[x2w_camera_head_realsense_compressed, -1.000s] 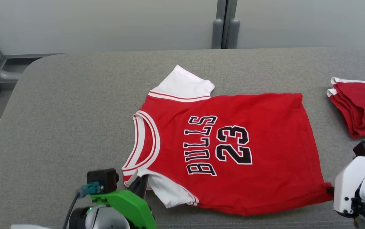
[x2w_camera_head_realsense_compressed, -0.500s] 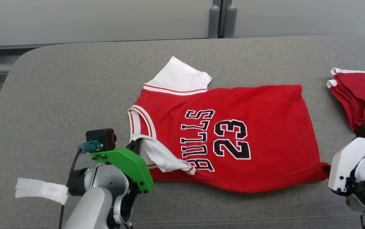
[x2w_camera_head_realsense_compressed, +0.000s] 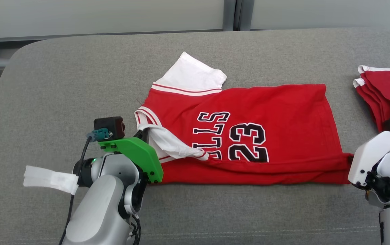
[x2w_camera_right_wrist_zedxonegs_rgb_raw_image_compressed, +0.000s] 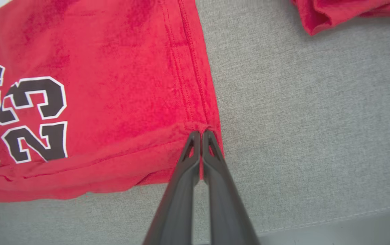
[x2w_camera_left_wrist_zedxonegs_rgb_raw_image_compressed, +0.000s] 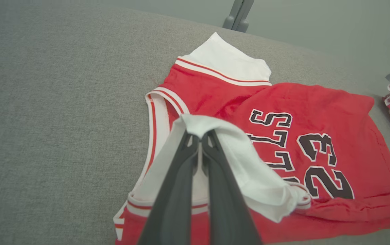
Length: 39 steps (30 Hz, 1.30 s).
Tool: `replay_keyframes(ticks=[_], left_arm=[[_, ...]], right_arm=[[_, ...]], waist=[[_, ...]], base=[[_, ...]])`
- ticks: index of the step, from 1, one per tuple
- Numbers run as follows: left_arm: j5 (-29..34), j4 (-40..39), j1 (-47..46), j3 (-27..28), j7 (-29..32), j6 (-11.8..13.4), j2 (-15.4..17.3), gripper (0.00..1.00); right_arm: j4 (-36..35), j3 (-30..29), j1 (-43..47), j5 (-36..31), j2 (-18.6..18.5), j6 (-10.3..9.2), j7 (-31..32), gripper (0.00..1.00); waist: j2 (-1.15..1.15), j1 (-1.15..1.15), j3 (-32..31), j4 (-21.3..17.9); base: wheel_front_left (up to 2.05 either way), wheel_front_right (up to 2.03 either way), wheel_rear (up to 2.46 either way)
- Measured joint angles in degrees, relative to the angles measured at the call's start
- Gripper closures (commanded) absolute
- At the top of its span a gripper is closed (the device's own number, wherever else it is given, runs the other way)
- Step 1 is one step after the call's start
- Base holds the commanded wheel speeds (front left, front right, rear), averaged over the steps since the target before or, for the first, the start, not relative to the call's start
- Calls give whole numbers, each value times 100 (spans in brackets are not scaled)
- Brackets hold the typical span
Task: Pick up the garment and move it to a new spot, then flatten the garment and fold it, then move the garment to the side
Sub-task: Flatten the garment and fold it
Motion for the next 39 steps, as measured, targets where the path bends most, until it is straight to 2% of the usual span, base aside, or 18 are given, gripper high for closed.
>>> replay_keyframes(ticks=[17, 28, 29, 30, 31, 32, 33, 39], left_arm=[[-65, 821, -632, -82, -307, -85, -84, 100], [-65, 1296, -928, -257, -427, -224, -119, 100], [-65, 1343, -960, -274, -432, -225, -125, 100], [-65, 1384, -988, -287, -455, -226, -130, 100], [-62, 1423, -1018, -302, -508, -227, -132, 92], [-60, 1461, -1056, -313, -539, -227, -133, 53], [-60, 1495, -1092, -323, -571, -232, -136, 0], [-73, 1746, -1154, -343, -754, -275, -142, 0]], right_arm=[[590, -387, -504, -382, 162, 1, -735, 100], [1058, -336, -631, -477, 189, 1, -917, 100], [1079, -332, -642, -486, 190, 1, -955, 96], [1095, -372, -657, -487, 197, 1, -1017, 7], [1115, -419, -693, -487, 202, 1, -1104, 0], [1133, -433, -736, -486, 198, 1, -1202, 0], [1166, -437, -769, -486, 190, 1, -1273, 0], [1386, -392, -853, -433, 197, 1, -1559, 0]], waist=[[0, 0, 110, -53], [0, 0, 111, -96], [0, 0, 108, -102], [0, 0, 107, -109], [0, 0, 109, -118], [0, 0, 111, -126], [0, 0, 111, -132], [0, 0, 78, -170]], base=[[0, 0, 0], [0, 0, 0], [0, 0, 0], [0, 0, 0], [0, 0, 0], [0, 0, 0], [0, 0, 0], [0, 0, 0]])
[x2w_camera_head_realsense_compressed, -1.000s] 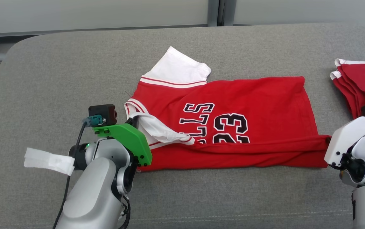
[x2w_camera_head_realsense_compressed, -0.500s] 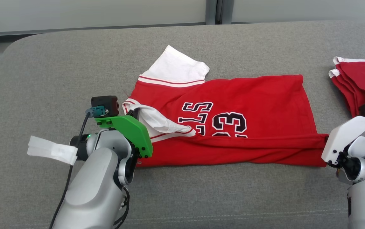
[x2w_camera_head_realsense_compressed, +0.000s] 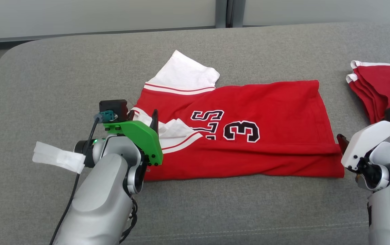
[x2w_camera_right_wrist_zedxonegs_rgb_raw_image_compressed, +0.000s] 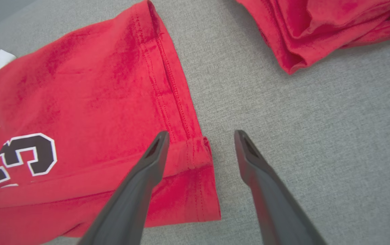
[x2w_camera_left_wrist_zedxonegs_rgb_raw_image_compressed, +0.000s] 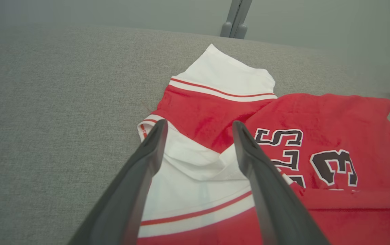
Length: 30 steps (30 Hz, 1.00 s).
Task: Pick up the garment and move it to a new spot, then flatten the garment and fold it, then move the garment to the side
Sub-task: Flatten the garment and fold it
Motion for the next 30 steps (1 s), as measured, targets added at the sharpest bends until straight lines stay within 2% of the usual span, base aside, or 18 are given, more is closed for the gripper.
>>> replay_keyframes(ticks=[6, 9, 21, 30], left_arm=[[-1, 15, 11, -10, -156, -1, 30, 0], [4, -48, 186, -44, -179, 5, 196, 0], [121, -694, 1020, -213, -109, 311, 510, 0], [230, -773, 1269, -409, 27, 463, 587, 0]], right_arm=[[7, 11, -1, 2, 1, 0, -52, 0], [-203, 75, 93, 1, 2, 0, 118, 0], [-1141, 422, 840, 330, 0, 0, 309, 0], [-1150, 524, 1269, 214, 1, 0, 427, 0]], waist=[[0, 0, -55, 9], [0, 0, -105, 41], [0, 0, -323, 124], [0, 0, -299, 93]], base=[[0, 0, 0], [0, 0, 0], [0, 0, 0], [0, 0, 0]])
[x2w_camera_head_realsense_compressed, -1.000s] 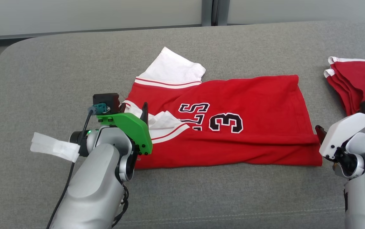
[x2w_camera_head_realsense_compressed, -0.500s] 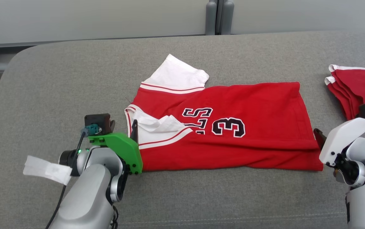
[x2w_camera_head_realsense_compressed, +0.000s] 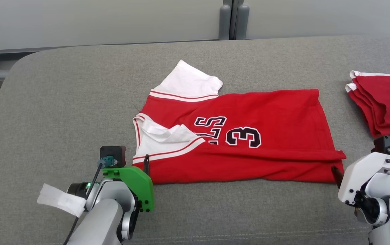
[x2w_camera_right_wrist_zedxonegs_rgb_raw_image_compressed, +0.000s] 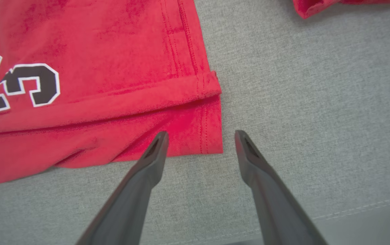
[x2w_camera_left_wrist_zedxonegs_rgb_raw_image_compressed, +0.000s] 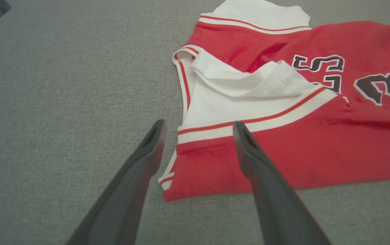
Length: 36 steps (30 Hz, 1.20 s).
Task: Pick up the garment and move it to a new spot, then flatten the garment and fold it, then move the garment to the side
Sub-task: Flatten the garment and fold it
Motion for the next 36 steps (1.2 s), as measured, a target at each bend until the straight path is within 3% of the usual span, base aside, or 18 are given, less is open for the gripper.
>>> replay_keyframes(ticks=[10, 18, 19, 20, 22, 36], left_arm=[[201, 330, -35, -188, 410, 292, 98, 0], [97, 352, -16, -235, 787, 287, 115, 0], [85, 353, -15, -233, 802, 290, 120, 17], [75, 353, -15, -229, 804, 291, 122, 56], [49, 370, -15, -229, 847, 290, 127, 97], [-96, 547, -19, -250, 928, 225, 118, 100]], right_arm=[[338, -20, 9, 49, 0, 0, -78, 0], [525, -31, -22, 47, 1, 0, -136, 0], [545, -29, -35, 47, 1, 0, -156, 0], [558, -30, -55, 48, 0, 0, -162, 0], [595, -12, -81, 47, 0, 0, -167, 0], [865, 73, -250, -8, 0, 0, -334, 0]], waist=[[0, 0, 105, -54], [0, 0, 165, -36], [0, 0, 171, -38], [0, 0, 175, -40], [0, 0, 186, -48], [0, 0, 229, -86]], base=[[0, 0, 0], [0, 0, 0], [0, 0, 0], [0, 0, 0], [0, 0, 0], [0, 0, 0]])
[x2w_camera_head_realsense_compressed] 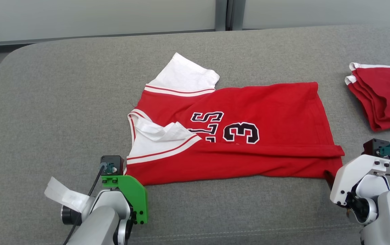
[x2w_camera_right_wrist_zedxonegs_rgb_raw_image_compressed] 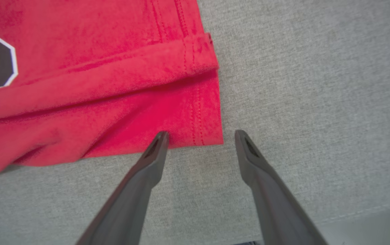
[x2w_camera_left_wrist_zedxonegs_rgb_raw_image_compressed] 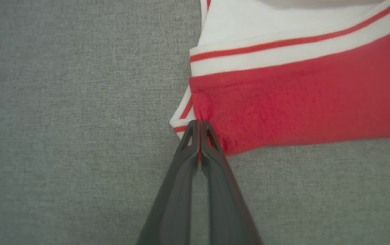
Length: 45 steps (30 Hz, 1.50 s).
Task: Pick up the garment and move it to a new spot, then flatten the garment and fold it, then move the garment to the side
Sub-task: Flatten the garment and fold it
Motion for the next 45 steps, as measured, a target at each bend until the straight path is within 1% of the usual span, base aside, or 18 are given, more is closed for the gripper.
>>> replay_keyframes(ticks=[1, 2, 3, 5, 6, 7, 8, 10, 11, 14, 15, 17, 28, 32, 33, 37, 41, 45], left_arm=[[-8, 7, 0, -3, 0, -3, -1, 100], [-18, 10, 0, -7, -2, -5, -4, 100], [-24, 18, 0, -9, -11, -8, -10, 100], [-33, 32, -1, -12, -26, -14, -19, 100], [-34, 38, -1, -15, -31, -18, -20, 100], [-42, 42, -1, -16, -34, -27, -20, 100], [-43, 46, -2, -20, -46, -27, -20, 100], [-44, 55, -3, -26, -52, -27, -20, 100], [-56, 57, -5, -30, -53, -32, -20, 100], [-75, 63, -9, -41, -76, -35, -23, 100], [-75, 65, -13, -45, -76, -37, -23, 100], [-76, 66, -18, -49, -85, -40, -26, 100], [-193, -41, 32, -12, -203, -83, -3, 100], [-268, -192, 220, 1, -209, -92, 67, 100], [-310, -297, 302, 10, -201, -90, 112, 100], [-381, -501, 523, 44, -177, -54, 188, 100], [-441, -717, 701, 98, -142, 24, 290, 100], [-472, -959, 865, 119, -74, 124, 370, 100]], right_arm=[[13, 5, -11, -14, 1, 0, -3, 0], [27, 7, -35, -40, 1, 0, -13, 10], [41, 4, -61, -49, 0, 0, -31, 13], [83, 9, -76, -75, 0, 0, -42, 24], [114, 11, -80, -99, 0, 0, -43, 36], [146, 12, -91, -101, 1, 0, -43, 42], [180, 10, -108, -114, 0, 0, -43, 53], [254, -3, -160, -155, 1, 0, -44, 55], [289, -14, -187, -154, 0, 0, -45, 62], [401, -40, -219, -157, 1, 0, -67, 67], [439, -54, -237, -165, 0, 0, -71, 72], [493, -66, -283, -198, 0, 0, -97, 100], [480, -109, -286, -236, 2, 0, -54, 100], [159, -123, -88, -186, -23, 0, 275, 100], [-70, -100, 62, -120, -73, 1, 481, 100], [-584, -76, 353, 89, -158, 1, 911, 100], [-998, -201, 525, 131, -182, 5, 1077, 100], [-1174, -246, 651, 113, -167, 5, 1223, 100]], waist=[[0, 0, 0, 0], [0, 0, 1, 2], [0, 0, 1, 5], [0, 0, -1, 12], [0, 0, -1, 13], [0, 0, 0, 14], [0, 0, 1, 15], [0, 0, 7, 18], [0, 0, 10, 21], [0, 0, 27, 30], [0, 0, 34, 34], [0, 0, 48, 43], [0, 0, 26, 55], [0, 0, -43, 82], [0, 0, -87, 93], [0, 0, -171, 101], [0, 0, -224, 80], [0, 0, -253, 75]], base=[[0, 0, 0], [0, 0, 0], [0, 0, 0], [0, 0, 0], [0, 0, 0], [0, 0, 0], [0, 0, 0], [0, 0, 0], [0, 0, 0], [0, 0, 0], [0, 0, 0], [0, 0, 0], [0, 0, 0], [0, 0, 0], [0, 0, 0], [0, 0, 0], [0, 0, 0], [0, 0, 0]])
